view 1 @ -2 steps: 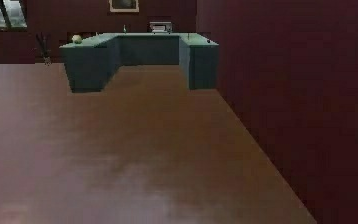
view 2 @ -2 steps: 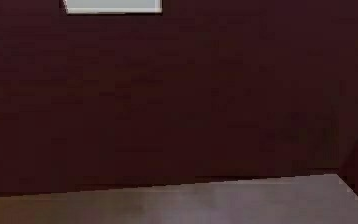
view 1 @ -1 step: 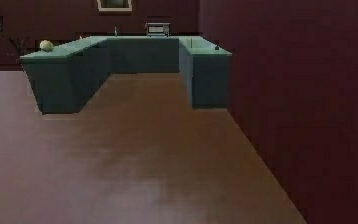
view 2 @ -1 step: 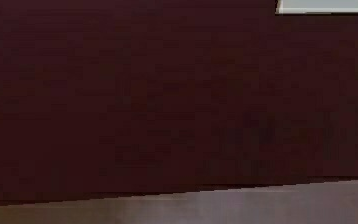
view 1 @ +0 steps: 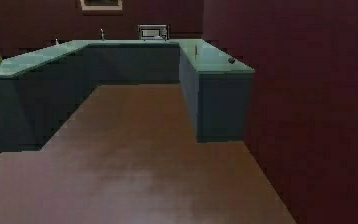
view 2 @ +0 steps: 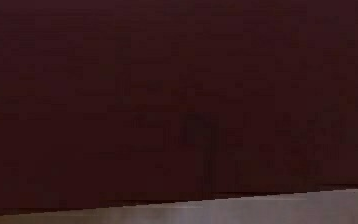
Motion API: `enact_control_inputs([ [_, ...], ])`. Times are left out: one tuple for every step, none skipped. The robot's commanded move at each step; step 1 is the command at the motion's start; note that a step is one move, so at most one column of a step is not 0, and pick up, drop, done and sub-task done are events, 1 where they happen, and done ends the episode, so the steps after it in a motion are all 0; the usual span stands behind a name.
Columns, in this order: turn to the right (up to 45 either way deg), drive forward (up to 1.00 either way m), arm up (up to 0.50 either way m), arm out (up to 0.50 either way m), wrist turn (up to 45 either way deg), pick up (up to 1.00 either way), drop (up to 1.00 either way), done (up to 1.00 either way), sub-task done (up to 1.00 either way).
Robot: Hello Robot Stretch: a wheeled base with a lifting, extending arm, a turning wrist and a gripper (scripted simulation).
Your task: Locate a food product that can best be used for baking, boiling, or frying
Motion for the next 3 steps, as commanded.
enact_control_inputs([
  [0.0,1.00,0.00,0.00,0.0,0.00,0.00,0.00,0.00],
  [6.0,0.00,0.00,0.00,0.0,0.00,0.00,0.00,0.00],
  [0.0,0.60,0.00,0.00,0.0,0.00,0.00,0.00,0.00],
])
